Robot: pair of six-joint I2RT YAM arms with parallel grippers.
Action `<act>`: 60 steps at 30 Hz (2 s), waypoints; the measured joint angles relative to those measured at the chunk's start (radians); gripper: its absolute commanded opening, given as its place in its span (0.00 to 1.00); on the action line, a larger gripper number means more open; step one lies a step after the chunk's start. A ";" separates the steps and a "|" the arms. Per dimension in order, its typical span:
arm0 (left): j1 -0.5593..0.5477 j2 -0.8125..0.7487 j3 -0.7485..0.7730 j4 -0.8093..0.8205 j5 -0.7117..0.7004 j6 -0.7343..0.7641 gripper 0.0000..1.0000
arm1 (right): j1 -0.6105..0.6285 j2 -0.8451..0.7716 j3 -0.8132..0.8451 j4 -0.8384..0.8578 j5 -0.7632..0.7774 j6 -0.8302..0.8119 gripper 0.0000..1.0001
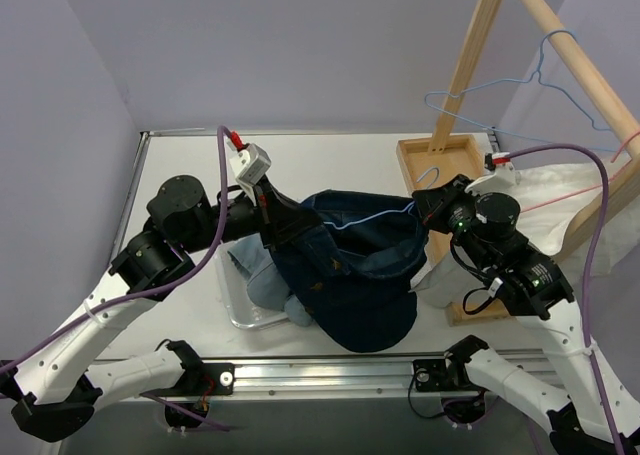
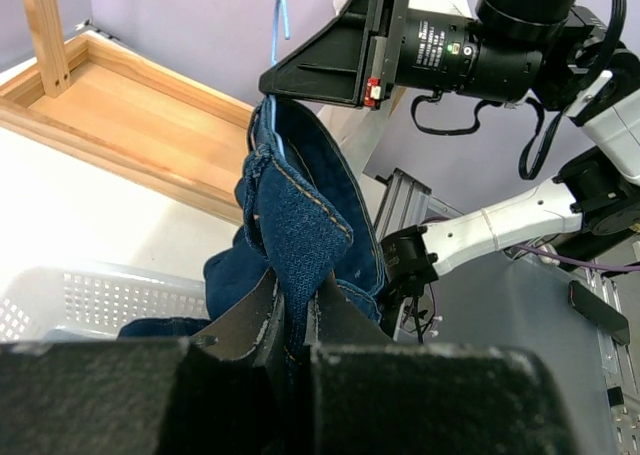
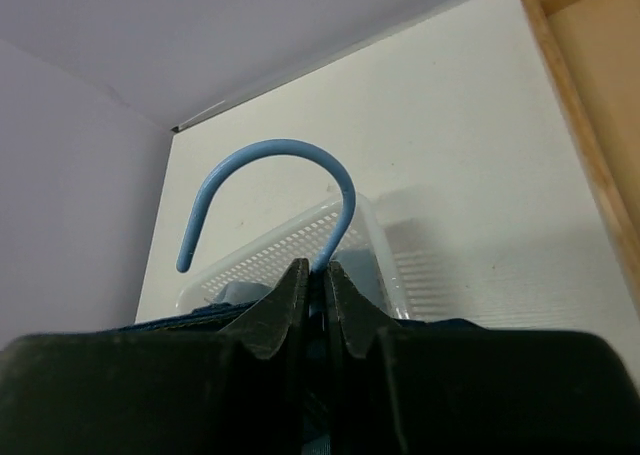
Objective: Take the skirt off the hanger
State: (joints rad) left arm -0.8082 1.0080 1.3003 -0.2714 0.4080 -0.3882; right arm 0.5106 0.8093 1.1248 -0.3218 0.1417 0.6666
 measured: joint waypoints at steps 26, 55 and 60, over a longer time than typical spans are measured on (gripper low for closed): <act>0.004 -0.022 -0.013 -0.111 -0.041 0.085 0.02 | -0.011 -0.010 0.118 -0.018 -0.092 0.026 0.00; 0.231 0.345 0.893 -0.475 -0.108 0.327 0.02 | -0.006 -0.162 0.472 -0.072 -0.315 -0.034 0.00; 0.241 0.333 0.783 -0.534 -0.118 0.360 0.02 | 0.030 -0.163 0.496 -0.135 -0.250 -0.061 0.00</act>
State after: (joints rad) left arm -0.5671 1.3411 2.0834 -0.8055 0.2901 -0.0277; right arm 0.5407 0.6464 1.6207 -0.4572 -0.1085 0.6056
